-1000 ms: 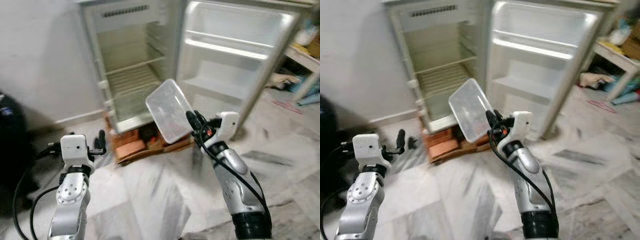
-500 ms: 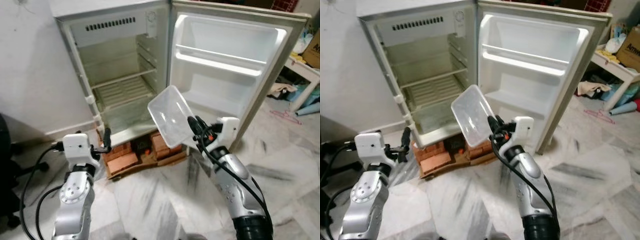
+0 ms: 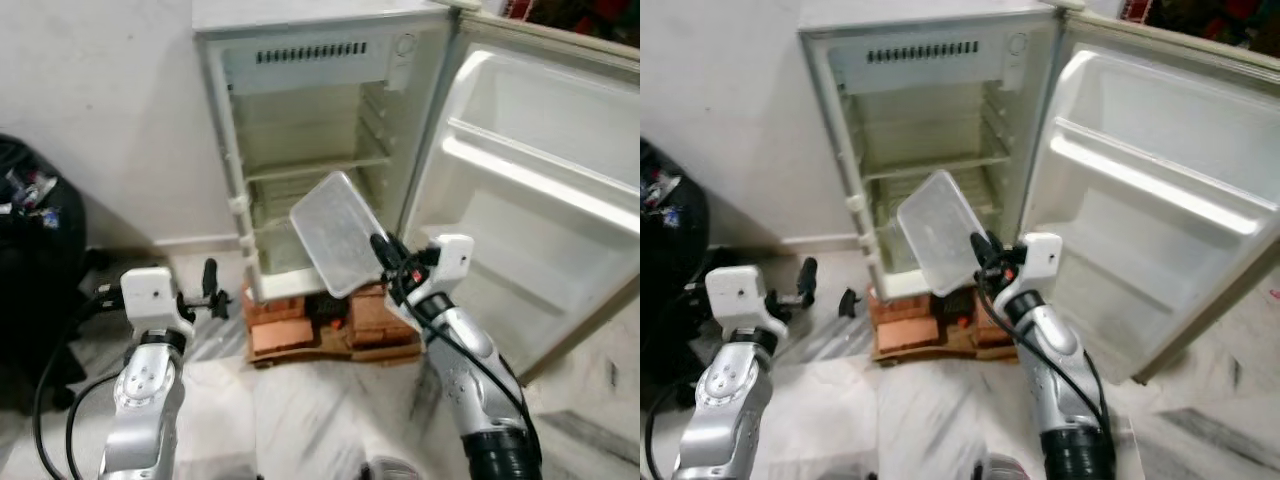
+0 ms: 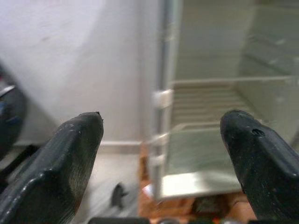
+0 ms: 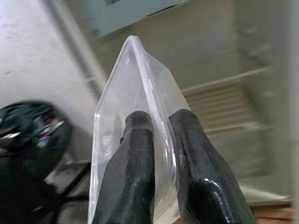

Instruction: Restocking fridge

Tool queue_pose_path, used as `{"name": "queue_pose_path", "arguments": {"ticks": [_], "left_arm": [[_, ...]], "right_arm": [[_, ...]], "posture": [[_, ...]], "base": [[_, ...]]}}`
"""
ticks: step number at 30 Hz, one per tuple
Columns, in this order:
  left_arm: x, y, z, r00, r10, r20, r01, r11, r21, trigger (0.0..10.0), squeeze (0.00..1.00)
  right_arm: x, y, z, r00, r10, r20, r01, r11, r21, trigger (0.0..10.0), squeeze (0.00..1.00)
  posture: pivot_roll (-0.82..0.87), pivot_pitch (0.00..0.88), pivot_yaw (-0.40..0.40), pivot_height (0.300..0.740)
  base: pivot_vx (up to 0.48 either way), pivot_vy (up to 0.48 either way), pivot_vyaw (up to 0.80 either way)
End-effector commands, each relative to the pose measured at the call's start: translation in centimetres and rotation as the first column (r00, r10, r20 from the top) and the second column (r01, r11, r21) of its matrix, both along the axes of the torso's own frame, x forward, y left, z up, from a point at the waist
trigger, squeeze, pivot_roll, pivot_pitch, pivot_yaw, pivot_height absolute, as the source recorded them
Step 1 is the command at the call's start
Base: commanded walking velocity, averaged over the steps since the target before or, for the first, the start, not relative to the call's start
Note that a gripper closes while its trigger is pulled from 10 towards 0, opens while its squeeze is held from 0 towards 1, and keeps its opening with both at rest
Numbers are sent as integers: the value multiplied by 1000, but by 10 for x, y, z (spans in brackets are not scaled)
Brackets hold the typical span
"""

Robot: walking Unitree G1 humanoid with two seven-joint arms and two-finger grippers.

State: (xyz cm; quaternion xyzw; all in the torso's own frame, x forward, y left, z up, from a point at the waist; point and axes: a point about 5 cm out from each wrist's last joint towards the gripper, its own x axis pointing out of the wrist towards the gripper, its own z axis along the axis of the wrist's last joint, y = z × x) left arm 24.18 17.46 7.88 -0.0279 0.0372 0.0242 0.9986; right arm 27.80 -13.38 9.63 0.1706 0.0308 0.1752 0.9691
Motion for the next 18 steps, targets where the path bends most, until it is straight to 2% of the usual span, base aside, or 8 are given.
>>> {"name": "queue_pose_path", "arguments": {"ticks": [1,12,18], "left_arm": [[1,-3,2,1000,-9,3,9,1000,3,10000,0],[2,-3,3,1000,-21,7,21,1000,7,10000,0],[2,-3,3,1000,-21,5,21,1000,5,10000,0]], "right_arm": [[2,-5,3,999,-31,13,31,1000,-6,10000,0],[3,-7,0,999,-49,9,49,998,-24,10000,0],[2,-6,-2,999,-48,5,48,998,-27,10000,0]], "posture": [[-9,0,3,740],[-10,0,10,740],[-9,1,11,740]], "base": [[337,0,0],[378,0,0],[389,277,0]]}}
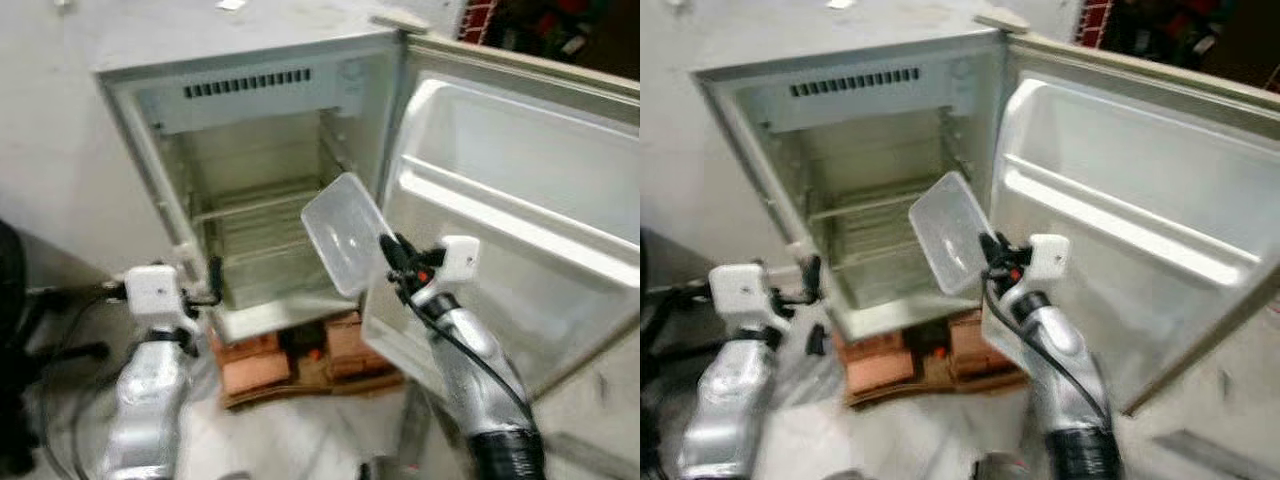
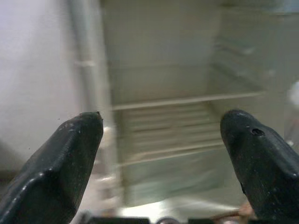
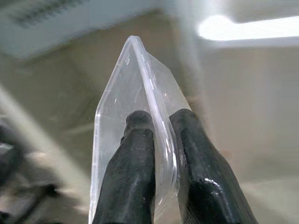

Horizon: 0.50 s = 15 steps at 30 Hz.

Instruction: Restocking fridge

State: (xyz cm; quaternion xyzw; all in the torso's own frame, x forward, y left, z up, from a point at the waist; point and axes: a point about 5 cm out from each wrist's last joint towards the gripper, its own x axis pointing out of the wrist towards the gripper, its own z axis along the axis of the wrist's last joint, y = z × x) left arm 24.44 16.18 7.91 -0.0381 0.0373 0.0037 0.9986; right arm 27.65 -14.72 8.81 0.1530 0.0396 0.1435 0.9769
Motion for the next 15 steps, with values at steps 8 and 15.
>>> {"name": "queue_pose_path", "arguments": {"ticks": [8,15], "left_arm": [[-1,11,-1,999,31,-21,-30,999,31,10000,0],[-2,11,-1,998,48,-27,-47,998,36,10000,0]], "right_arm": [[3,10,5,999,28,26,-28,1000,0,10000,0],[2,11,5,999,29,28,-30,1000,9,10000,0]], "posture": [[-10,9,12,740],[-10,12,14,740]], "base": [[203,211,0],[0,0,0]]}}
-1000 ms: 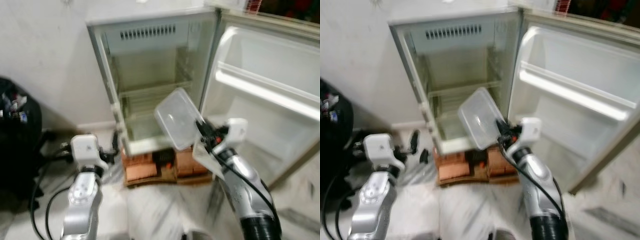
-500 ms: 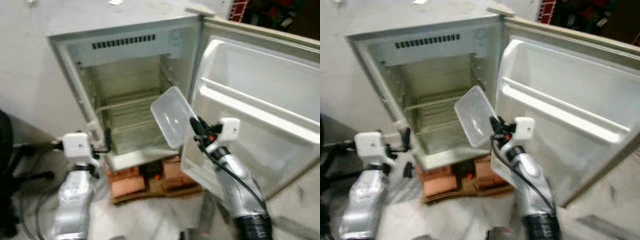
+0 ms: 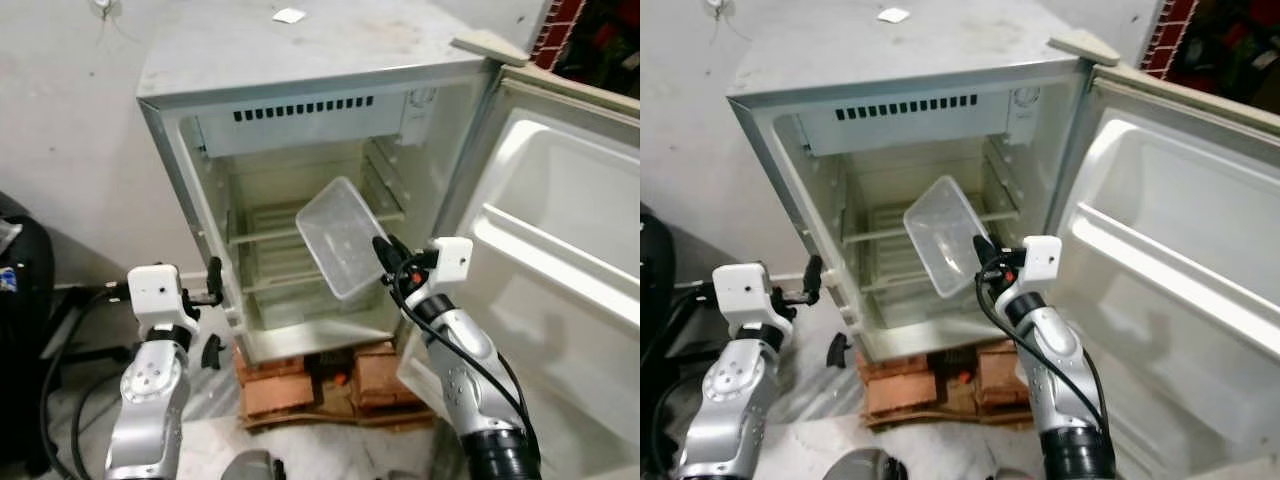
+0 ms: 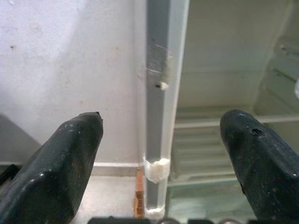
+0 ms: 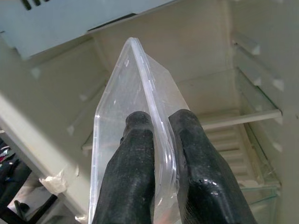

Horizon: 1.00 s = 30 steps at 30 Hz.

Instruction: Restocking fridge

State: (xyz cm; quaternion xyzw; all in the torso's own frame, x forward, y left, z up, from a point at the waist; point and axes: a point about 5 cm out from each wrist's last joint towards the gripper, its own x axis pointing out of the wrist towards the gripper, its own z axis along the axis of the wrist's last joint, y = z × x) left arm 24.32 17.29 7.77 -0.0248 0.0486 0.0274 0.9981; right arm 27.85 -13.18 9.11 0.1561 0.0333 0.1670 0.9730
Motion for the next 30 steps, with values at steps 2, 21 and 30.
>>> {"name": "queue_pose_path", "arguments": {"ticks": [2,21,30], "left_arm": [[-1,0,1,1000,1,-2,-1,1000,7,10000,0],[-2,2,4,1000,-7,2,7,1000,16,10000,0],[-3,-1,1,1000,-23,-13,23,1000,7,10000,0]], "right_arm": [[0,-5,1,1000,-17,9,17,1000,-3,10000,0],[0,-6,-1,999,-40,0,40,999,-20,10000,0],[0,-10,-3,998,-56,-8,56,998,-32,10000,0]], "posture": [[-10,14,14,740],[-6,33,20,740],[-9,36,17,740]], "base": [[0,0,0],[0,0,0],[0,328,0]]}}
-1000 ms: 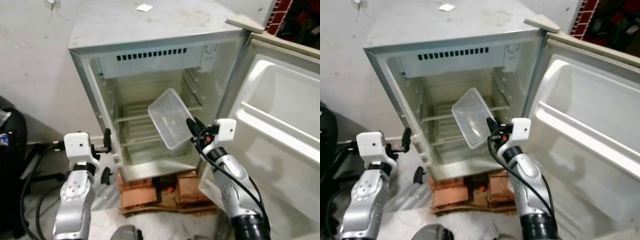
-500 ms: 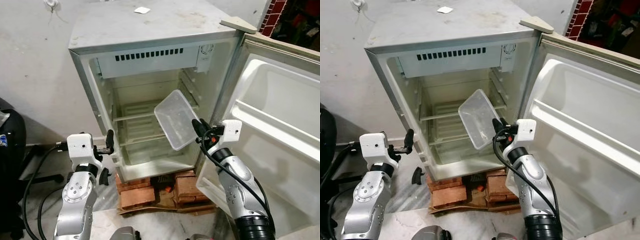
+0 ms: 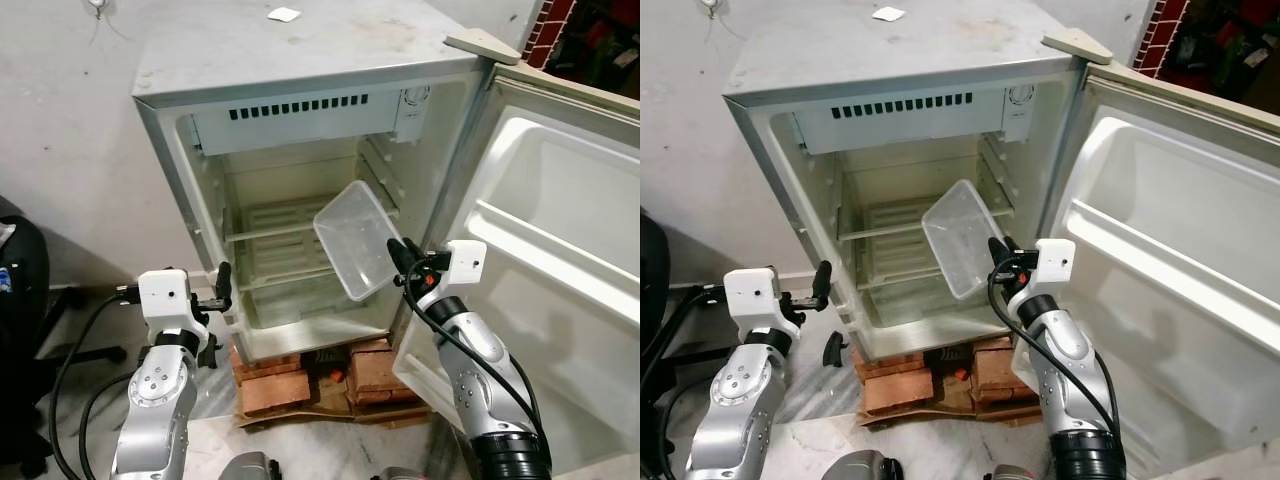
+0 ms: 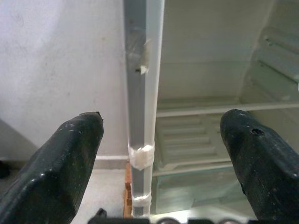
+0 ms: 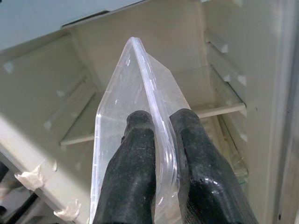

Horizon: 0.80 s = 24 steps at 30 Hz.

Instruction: Restocking fridge

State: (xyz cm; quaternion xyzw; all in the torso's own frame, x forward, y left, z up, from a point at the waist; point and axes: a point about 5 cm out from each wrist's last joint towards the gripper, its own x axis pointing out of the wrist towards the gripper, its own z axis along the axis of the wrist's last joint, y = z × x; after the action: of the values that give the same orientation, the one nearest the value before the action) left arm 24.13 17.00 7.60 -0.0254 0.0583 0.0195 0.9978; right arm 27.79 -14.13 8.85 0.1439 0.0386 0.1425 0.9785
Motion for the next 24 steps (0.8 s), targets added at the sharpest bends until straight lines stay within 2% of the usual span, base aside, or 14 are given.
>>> {"name": "queue_pose_path", "arguments": {"ticks": [1,10,24], "left_arm": [[-1,2,3,1000,-10,7,10,1000,11,10000,0],[0,4,3,1000,-14,0,14,1000,22,10000,0],[0,-1,6,998,-55,18,55,998,30,10000,0]], "right_arm": [[0,-1,0,1000,-12,4,12,1000,-3,10000,0],[0,-4,-1,999,-47,2,47,999,-9,10000,0],[6,-12,-1,992,-128,2,128,992,-6,10000,0]], "posture": [[-9,36,17,740],[-10,33,21,740],[-11,31,23,740]], "base": [[0,476,0],[0,448,0],[0,0,0]]}}
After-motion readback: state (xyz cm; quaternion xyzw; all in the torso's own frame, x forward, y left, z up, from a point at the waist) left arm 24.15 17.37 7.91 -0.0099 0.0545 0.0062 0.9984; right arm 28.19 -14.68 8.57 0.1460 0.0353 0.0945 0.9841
